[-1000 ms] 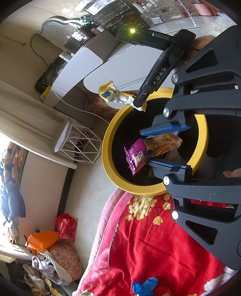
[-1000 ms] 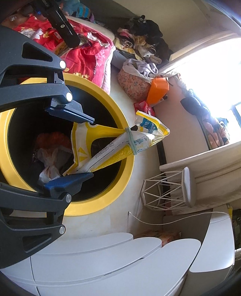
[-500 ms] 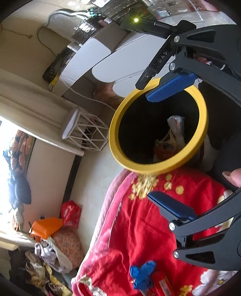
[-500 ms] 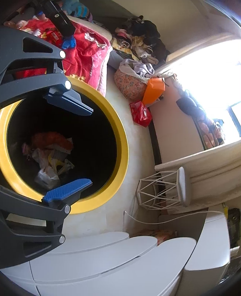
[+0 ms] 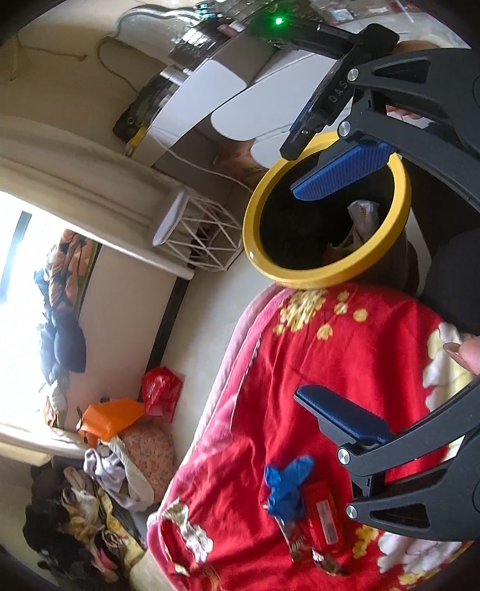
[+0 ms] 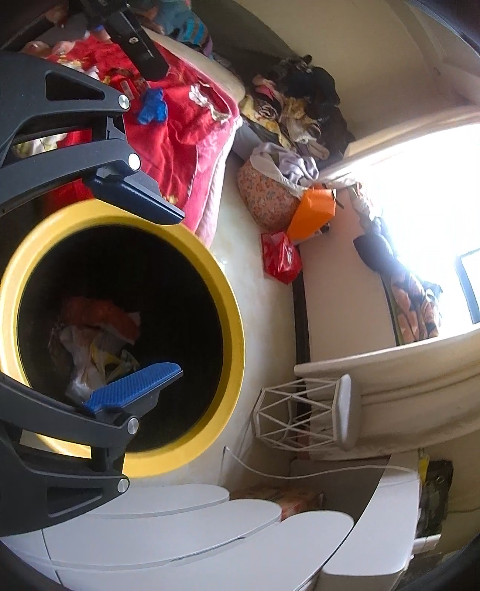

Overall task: Collect trash
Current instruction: 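Move both open grippers back over the blue bag and red wrappers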

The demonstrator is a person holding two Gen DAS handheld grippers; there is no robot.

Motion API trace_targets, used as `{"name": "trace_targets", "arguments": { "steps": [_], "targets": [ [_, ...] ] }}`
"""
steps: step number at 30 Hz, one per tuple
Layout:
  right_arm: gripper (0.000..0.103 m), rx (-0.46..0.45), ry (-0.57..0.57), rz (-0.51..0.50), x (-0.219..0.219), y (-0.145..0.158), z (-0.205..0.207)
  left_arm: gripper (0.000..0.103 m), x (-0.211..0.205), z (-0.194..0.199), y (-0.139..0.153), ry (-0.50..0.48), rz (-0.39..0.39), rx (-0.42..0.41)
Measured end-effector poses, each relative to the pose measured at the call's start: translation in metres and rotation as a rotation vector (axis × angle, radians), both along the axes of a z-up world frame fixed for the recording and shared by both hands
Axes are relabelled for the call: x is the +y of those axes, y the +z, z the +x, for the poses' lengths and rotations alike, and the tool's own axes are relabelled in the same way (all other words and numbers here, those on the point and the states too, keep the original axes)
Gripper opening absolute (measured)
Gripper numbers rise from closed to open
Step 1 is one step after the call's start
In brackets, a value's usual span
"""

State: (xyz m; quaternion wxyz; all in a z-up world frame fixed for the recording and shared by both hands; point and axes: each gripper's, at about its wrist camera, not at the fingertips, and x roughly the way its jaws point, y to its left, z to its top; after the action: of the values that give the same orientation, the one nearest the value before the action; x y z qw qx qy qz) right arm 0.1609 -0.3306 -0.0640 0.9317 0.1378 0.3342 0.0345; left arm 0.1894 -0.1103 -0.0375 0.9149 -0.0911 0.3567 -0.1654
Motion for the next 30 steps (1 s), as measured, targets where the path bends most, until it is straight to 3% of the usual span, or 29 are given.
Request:
{"name": "trace_targets", "arguments": {
  "steps": [30],
  "targets": [
    [0.075,-0.032,0.284,-0.090,0.122,0.014,-0.001,0.092,0.099,-0.014,0.006,0.219,-0.041,-0.038]
  ]
}}
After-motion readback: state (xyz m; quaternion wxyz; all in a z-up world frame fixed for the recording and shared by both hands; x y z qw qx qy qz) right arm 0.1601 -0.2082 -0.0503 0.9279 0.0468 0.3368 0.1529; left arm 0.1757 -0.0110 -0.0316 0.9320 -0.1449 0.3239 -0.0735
